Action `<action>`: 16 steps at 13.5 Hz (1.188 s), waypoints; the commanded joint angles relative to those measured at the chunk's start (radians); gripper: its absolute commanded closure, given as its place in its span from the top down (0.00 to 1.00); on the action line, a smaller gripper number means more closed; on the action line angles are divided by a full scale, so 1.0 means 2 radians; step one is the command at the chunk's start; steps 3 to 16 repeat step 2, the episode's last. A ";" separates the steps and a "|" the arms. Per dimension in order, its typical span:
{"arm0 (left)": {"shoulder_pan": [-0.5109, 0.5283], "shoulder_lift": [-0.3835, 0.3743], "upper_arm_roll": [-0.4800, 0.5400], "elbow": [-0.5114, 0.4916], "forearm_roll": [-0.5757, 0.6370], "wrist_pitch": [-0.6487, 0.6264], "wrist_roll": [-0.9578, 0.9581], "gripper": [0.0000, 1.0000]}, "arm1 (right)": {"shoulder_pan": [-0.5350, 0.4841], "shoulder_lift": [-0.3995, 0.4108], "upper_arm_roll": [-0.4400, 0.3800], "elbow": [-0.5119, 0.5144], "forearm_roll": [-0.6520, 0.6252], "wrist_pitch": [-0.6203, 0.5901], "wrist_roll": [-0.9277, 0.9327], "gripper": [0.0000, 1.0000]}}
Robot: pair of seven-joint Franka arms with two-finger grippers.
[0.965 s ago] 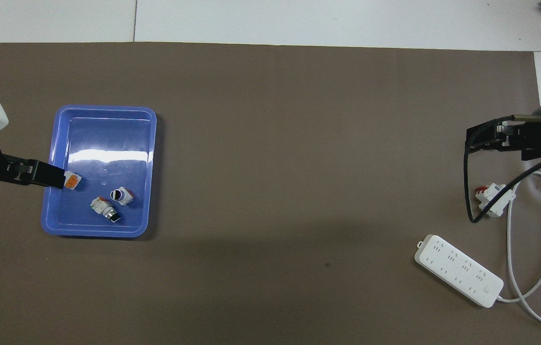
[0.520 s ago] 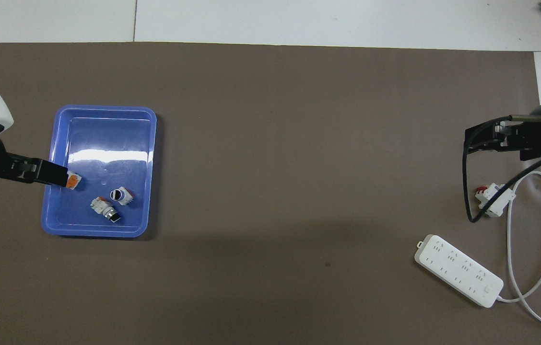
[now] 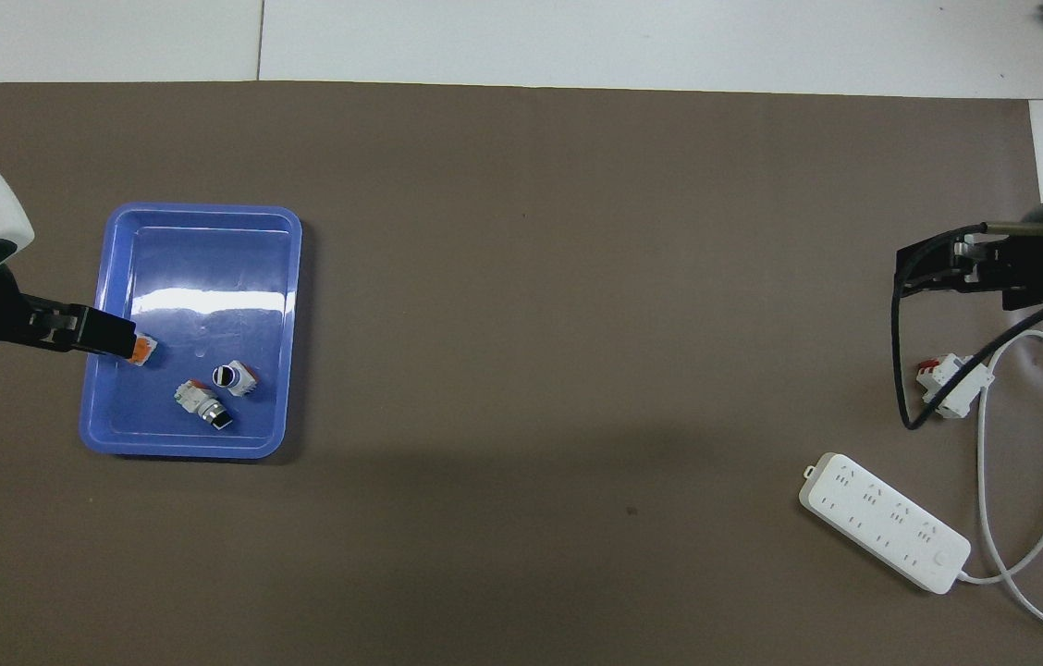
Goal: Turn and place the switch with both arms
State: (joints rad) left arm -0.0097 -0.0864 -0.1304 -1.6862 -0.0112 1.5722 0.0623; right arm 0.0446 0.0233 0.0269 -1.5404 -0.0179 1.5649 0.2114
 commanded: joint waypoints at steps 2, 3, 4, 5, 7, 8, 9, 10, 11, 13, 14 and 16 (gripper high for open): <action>-0.001 -0.018 0.001 -0.023 0.009 0.015 0.006 0.95 | -0.009 0.001 0.007 0.004 0.001 -0.009 -0.009 1.00; -0.001 -0.018 0.001 -0.023 0.009 0.015 0.006 0.95 | -0.009 0.001 0.007 0.004 0.001 -0.009 -0.009 1.00; -0.001 -0.018 0.001 -0.023 0.009 0.015 0.006 0.95 | -0.009 0.001 0.007 0.004 0.001 -0.009 -0.009 1.00; -0.001 -0.018 0.001 -0.023 0.009 0.015 0.006 0.95 | -0.009 0.001 0.007 0.004 0.001 -0.009 -0.009 1.00; -0.001 -0.018 0.001 -0.023 0.009 0.015 0.006 0.95 | -0.009 0.001 0.007 0.004 0.001 -0.009 -0.009 1.00; -0.001 -0.018 0.001 -0.023 0.009 0.015 0.006 0.95 | -0.009 0.001 0.007 0.004 0.001 -0.009 -0.009 1.00; -0.001 -0.018 0.001 -0.023 0.009 0.015 0.006 0.95 | -0.009 0.001 0.007 0.004 0.001 -0.009 -0.009 1.00; -0.001 -0.018 0.001 -0.023 0.009 0.015 0.006 0.95 | -0.009 0.001 0.007 0.004 0.001 -0.009 -0.009 1.00; -0.001 -0.018 0.001 -0.023 0.009 0.015 0.006 0.95 | -0.009 0.001 0.007 0.004 0.001 -0.009 -0.009 1.00; -0.001 -0.018 0.001 -0.023 0.009 0.015 0.006 0.95 | -0.009 0.001 0.007 0.004 0.001 -0.009 -0.009 1.00; -0.001 -0.018 0.001 -0.023 0.009 0.015 0.006 0.95 | -0.009 0.001 0.007 0.004 0.001 -0.009 -0.009 1.00; -0.001 -0.018 0.001 -0.023 0.009 0.015 0.006 0.95 | -0.009 0.001 0.007 0.004 0.001 -0.009 -0.009 1.00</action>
